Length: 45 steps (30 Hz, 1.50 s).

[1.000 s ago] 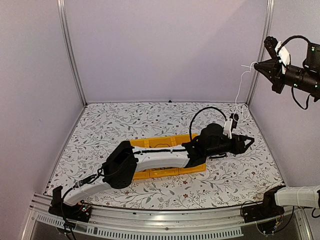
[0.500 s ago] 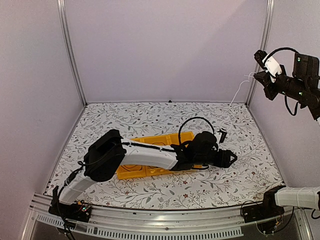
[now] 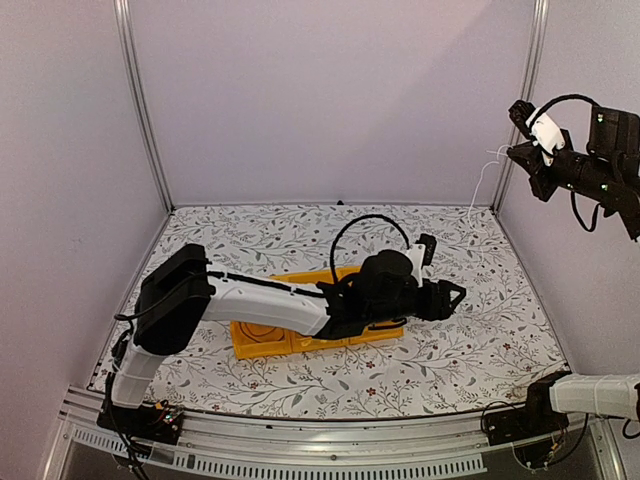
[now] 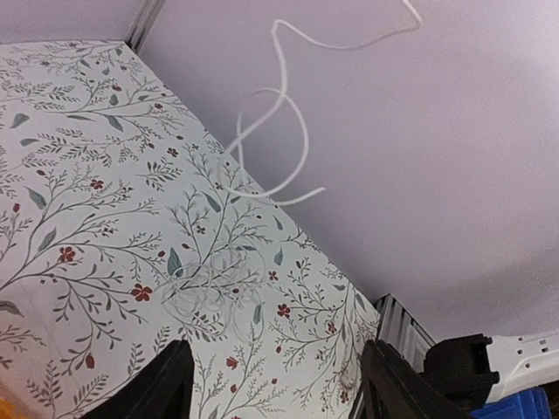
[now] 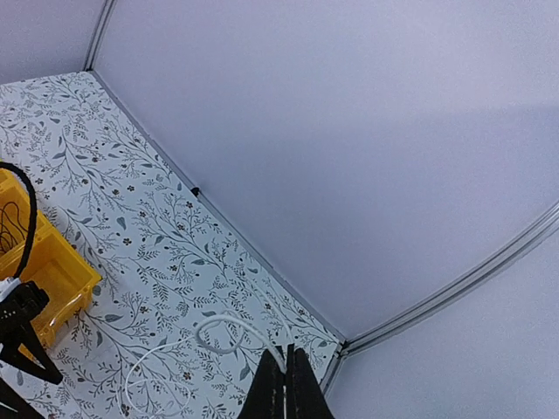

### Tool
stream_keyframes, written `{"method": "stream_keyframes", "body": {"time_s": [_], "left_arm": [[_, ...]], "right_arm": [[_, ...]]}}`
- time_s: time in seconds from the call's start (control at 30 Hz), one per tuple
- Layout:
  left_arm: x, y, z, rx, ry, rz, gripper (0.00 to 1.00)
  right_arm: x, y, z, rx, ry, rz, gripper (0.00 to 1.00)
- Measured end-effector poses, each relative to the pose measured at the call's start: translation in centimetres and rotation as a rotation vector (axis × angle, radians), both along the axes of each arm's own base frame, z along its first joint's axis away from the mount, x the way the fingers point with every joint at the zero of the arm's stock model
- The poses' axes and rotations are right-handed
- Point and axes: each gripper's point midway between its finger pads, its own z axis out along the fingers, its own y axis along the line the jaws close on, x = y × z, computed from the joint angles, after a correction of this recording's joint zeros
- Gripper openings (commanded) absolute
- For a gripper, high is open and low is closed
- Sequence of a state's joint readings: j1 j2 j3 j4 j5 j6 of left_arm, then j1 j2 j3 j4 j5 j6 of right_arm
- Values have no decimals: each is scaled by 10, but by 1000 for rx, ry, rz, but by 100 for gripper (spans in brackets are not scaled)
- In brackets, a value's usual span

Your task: Untangle the cables

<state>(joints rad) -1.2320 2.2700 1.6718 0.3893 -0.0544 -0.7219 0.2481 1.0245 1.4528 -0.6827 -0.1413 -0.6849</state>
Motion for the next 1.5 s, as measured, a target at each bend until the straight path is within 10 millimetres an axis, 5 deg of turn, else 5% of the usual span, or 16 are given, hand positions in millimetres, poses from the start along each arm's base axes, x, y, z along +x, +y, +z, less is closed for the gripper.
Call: {"method": "stream_keyframes", "body": {"time_s": [0.2, 0.47, 0.83, 1.1, 1.5], "left_arm": [[2, 20, 1, -11, -60, 44, 68], [5, 22, 35, -85, -147, 58, 66], [44, 7, 79, -199, -175, 194, 44], [76, -16, 55, -200, -183, 211, 34], [77, -24, 23, -170, -130, 176, 18]], "right_arm": [[-9, 4, 6, 12, -8, 33, 0], [-13, 10, 2, 32, 21, 72, 0], [-26, 26, -2, 82, 84, 167, 0], [-41, 35, 17, 130, 84, 237, 0], [-67, 44, 67, 205, 41, 336, 0]]}}
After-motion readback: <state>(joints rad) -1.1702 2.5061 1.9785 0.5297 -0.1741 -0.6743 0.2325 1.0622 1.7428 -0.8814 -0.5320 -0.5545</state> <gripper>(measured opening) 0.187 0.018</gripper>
